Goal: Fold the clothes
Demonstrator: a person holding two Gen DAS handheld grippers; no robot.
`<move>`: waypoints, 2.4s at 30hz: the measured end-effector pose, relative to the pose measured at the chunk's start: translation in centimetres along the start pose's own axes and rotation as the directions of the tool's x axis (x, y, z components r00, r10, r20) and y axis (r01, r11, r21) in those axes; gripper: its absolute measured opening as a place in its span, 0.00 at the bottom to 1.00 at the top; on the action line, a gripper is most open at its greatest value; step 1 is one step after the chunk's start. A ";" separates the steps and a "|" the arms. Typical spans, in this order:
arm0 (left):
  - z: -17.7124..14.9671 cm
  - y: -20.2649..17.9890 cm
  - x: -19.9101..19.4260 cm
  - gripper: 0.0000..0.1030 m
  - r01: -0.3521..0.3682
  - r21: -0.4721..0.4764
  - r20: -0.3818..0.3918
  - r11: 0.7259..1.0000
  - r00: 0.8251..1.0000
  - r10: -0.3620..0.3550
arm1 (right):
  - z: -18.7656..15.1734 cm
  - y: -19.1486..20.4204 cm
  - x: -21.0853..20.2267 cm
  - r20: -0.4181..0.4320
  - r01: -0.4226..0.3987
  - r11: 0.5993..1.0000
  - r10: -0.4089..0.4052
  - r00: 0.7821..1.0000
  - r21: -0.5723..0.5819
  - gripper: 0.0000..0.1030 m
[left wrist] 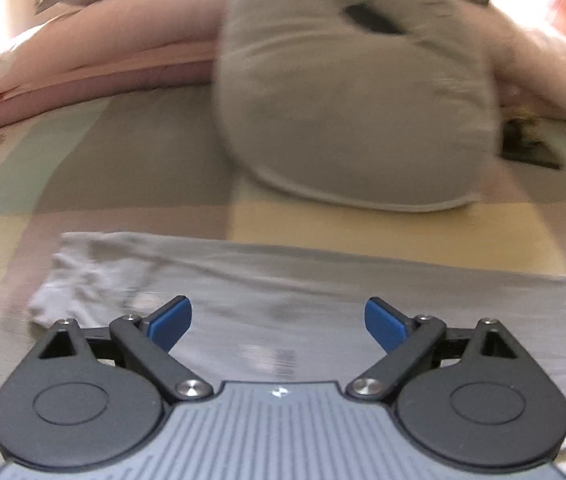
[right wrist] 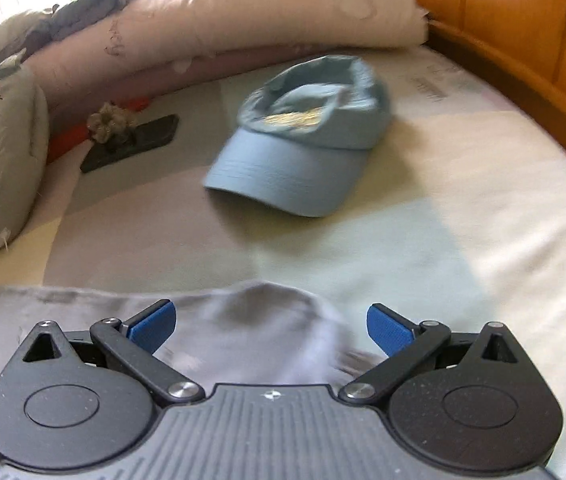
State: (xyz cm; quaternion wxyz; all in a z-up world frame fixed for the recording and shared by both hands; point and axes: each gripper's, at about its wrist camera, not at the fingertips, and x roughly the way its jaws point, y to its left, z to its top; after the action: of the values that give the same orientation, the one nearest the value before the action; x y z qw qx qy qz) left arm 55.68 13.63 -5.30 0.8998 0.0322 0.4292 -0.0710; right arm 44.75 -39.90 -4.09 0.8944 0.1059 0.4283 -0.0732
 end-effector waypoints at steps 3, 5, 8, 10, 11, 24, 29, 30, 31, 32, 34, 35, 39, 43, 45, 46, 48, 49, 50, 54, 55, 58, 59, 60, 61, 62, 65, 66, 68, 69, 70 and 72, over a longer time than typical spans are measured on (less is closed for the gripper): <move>0.1 -2.7 -1.1 0.90 0.038 0.025 0.006 0.999 0.999 -0.039 | -0.7 -2.7 -0.2 -0.052 0.063 0.995 -0.067 0.996 -0.071 0.72; 0.1 -5.2 -1.4 0.90 0.090 0.056 -0.005 0.994 0.996 -0.090 | -0.9 -4.2 0.1 -0.072 0.061 0.992 -0.069 0.995 -0.113 0.57; -0.2 -8.9 -2.0 0.90 0.161 0.103 -0.017 0.982 0.987 -0.160 | -0.9 -5.1 0.6 -0.073 0.001 0.980 -0.016 0.997 -0.200 0.55; -0.5 -11.1 -2.4 0.90 0.192 0.142 -0.016 0.971 0.981 -0.191 | -0.9 -4.7 1.2 -0.082 -0.050 0.961 0.029 0.996 -0.271 0.55; -0.5 -12.0 -2.5 0.90 0.198 0.156 -0.016 0.968 0.980 -0.198 | -0.9 -4.5 1.5 -0.090 -0.078 0.948 0.053 0.995 -0.310 0.55; -1.0 -17.7 -2.6 0.90 0.232 0.190 -0.054 0.954 0.973 -0.226 | 0.0 -4.3 3.1 -0.122 -0.126 0.893 0.081 0.989 -0.433 0.21; -0.8 -18.8 -2.3 0.90 0.224 0.217 -0.058 0.950 0.975 -0.216 | 0.4 -6.3 1.8 -0.077 -0.048 0.963 0.028 0.997 -0.264 0.34; -0.8 -19.1 -2.2 0.90 0.220 0.231 -0.056 0.948 0.975 -0.213 | 0.3 -5.8 1.2 -0.058 -0.041 0.964 0.026 0.998 -0.261 0.35; -0.9 -19.4 -2.1 0.90 0.216 0.246 -0.053 0.945 0.976 -0.210 | 0.3 -5.4 0.5 -0.040 -0.034 0.966 0.025 0.999 -0.257 0.38; -1.0 -19.8 -1.9 0.90 0.212 0.262 -0.052 0.941 0.977 -0.206 | 0.3 -5.0 -0.2 -0.023 -0.034 0.967 0.029 0.999 -0.253 0.39; -1.3 -20.6 -1.5 0.90 0.205 0.294 -0.052 0.933 0.979 -0.199 | -0.1 -3.7 -1.0 -0.022 -0.098 0.963 0.095 0.995 -0.252 0.39; -1.6 -20.9 -1.2 0.90 0.200 0.314 -0.050 0.928 0.980 -0.194 | -0.6 -2.8 -0.9 -0.036 -0.125 0.954 0.119 0.992 -0.273 0.41; -2.5 -22.0 0.3 0.90 0.170 0.385 -0.046 0.907 0.985 -0.165 | -1.0 -1.1 0.1 -0.067 -0.153 0.949 0.140 0.988 -0.275 0.45; -1.5 -20.7 3.2 0.93 0.107 0.324 -0.073 0.940 0.993 -0.088 | -0.3 -1.1 1.6 -0.075 -0.114 0.970 0.100 0.992 -0.213 0.48; -0.2 -19.3 4.3 0.90 0.093 0.244 -0.083 0.965 0.994 -0.075 | 0.0 -1.0 2.3 -0.080 -0.093 0.979 0.080 0.994 -0.182 0.48; 0.5 -18.7 4.2 0.89 0.093 0.200 -0.083 0.975 0.993 -0.078 | 0.1 -1.0 2.7 -0.083 -0.083 0.983 0.070 0.994 -0.166 0.49; 1.3 -18.4 3.3 0.89 0.112 0.162 -0.067 0.980 0.992 -0.102 | 0.5 -0.9 3.3 -0.086 -0.066 0.988 0.054 0.995 -0.141 0.52; 1.4 -18.5 2.7 0.89 0.132 0.158 -0.059 0.979 0.991 -0.124 | 0.5 -0.3 3.0 -0.076 -0.076 0.985 0.065 0.995 -0.155 0.56; 1.3 -18.8 2.3 0.89 0.154 0.166 -0.055 0.974 0.988 -0.147 | 0.5 0.5 2.8 -0.076 -0.090 0.982 0.078 0.994 -0.168 0.59; -0.1 -20.8 1.6 0.90 0.173 0.266 -0.035 0.948 0.985 -0.170 | -0.1 3.6 3.2 -0.093 -0.142 0.967 0.125 0.988 -0.211 0.60; -0.5 -21.2 1.6 0.90 0.159 0.289 -0.022 0.944 0.987 -0.160 | -0.4 4.5 3.5 -0.093 -0.146 0.964 0.128 0.987 -0.223 0.60; -1.1 -21.4 2.3 0.90 0.116 0.296 0.005 0.948 0.992 -0.123 | -1.1 7.1 4.6 -0.088 -0.139 0.957 0.120 0.989 -0.254 0.60; -1.0 -21.2 2.9 0.90 0.118 0.278 -0.005 0.953 0.993 -0.122 | -1.3 8.0 5.0 -0.084 -0.135 0.955 0.117 0.990 -0.264 0.60; -0.9 -20.8 3.6 0.90 0.124 0.259 -0.019 0.958 0.992 -0.123 | -1.5 8.8 5.4 -0.075 -0.131 0.952 0.114 0.991 -0.277 0.60; -0.8 -20.5 4.3 0.92 0.129 0.240 -0.034 0.962 0.992 -0.124 | -1.7 9.5 5.7 -0.061 -0.117 0.949 0.104 0.993 -0.291 0.62; -0.5 -20.1 4.8 0.93 0.132 0.217 -0.040 0.967 0.991 -0.127 | -1.6 10.1 6.2 -0.040 -0.097 0.948 0.089 0.995 -0.302 0.67; 0.9 -18.9 5.6 0.90 0.133 0.152 -0.034 0.979 0.991 -0.129 | -0.7 10.5 7.8 0.003 -0.048 0.955 0.051 0.999 -0.293 0.81; 1.5 -18.6 5.5 0.89 0.123 0.142 -0.026 0.982 0.992 -0.120 | -0.2 10.3 8.1 0.006 -0.045 0.962 0.049 0.999 -0.268 0.81; 2.0 -17.6 4.8 0.89 0.140 0.109 -0.017 0.984 0.990 -0.139 | 0.6 10.0 8.2 0.000 -0.037 0.970 0.038 0.999 -0.240 0.80; 2.2 -17.1 4.3 0.90 0.154 0.091 -0.013 0.984 0.988 -0.153 | 0.6 9.9 7.7 -0.003 -0.042 0.972 0.043 0.999 -0.232 0.80; 2.4 -16.6 3.9 0.90 0.167 0.073 -0.009 0.983 0.986 -0.167 | 0.6 9.8 7.3 -0.007 -0.048 0.973 0.048 0.999 -0.224 0.80; 1.8 -15.5 2.8 0.90 0.157 0.078 0.002 0.984 0.987 -0.158 | 0.1 9.9 6.1 -0.021 -0.066 0.974 0.063 0.998 -0.215 0.80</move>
State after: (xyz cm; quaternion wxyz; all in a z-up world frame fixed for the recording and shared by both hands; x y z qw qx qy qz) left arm 56.38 -2.16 -6.25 0.8913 0.0329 0.4235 -0.1587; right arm 50.86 -30.59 -7.53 0.8995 0.0227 0.4363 0.0035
